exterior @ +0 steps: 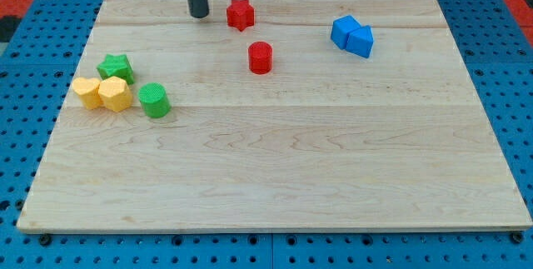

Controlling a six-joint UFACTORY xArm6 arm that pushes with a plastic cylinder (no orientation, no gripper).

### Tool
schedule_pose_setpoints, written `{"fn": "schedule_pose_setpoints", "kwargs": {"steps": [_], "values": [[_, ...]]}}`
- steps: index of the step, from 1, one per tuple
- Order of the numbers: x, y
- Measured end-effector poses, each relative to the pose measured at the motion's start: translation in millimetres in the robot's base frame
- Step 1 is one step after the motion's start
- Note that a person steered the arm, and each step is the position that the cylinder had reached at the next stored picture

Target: Place the green star at the left side of the red circle

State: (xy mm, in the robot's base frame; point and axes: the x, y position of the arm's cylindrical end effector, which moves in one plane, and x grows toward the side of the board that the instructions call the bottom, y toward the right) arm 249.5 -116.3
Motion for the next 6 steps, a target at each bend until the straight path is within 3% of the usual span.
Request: {"fn": "schedule_pose_setpoints", "kwargs": {"steps": [1,2,3,4,6], "values": [[-20.2,94.0],[-10.8,86.9],[1.0,-27.8],[62.7,-101.3],[141.0,-153.7]]}}
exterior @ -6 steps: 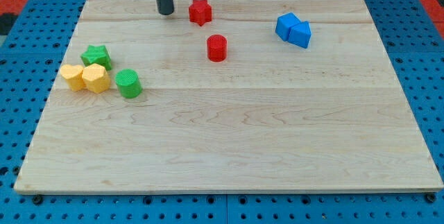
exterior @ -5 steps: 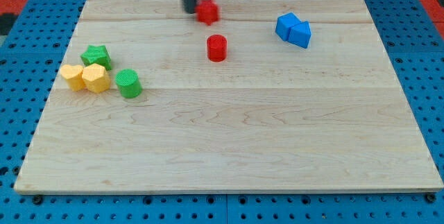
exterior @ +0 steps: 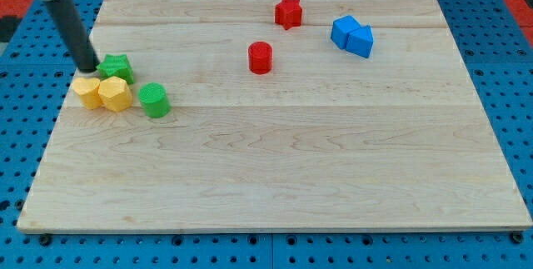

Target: Place the green star at the left side of the red circle

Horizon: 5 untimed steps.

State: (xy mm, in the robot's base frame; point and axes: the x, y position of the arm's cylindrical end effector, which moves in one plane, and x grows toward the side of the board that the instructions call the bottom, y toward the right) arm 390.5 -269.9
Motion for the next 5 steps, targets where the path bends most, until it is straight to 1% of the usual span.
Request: {"fn": "schedule_pose_setpoints", "kwargs": {"steps": [1,2,3,4,5], "values": [[14.0,5.9],[-21.9,83.8],[-50.7,119.0],[-39.5,177.0],[-22.6,220.7]]}}
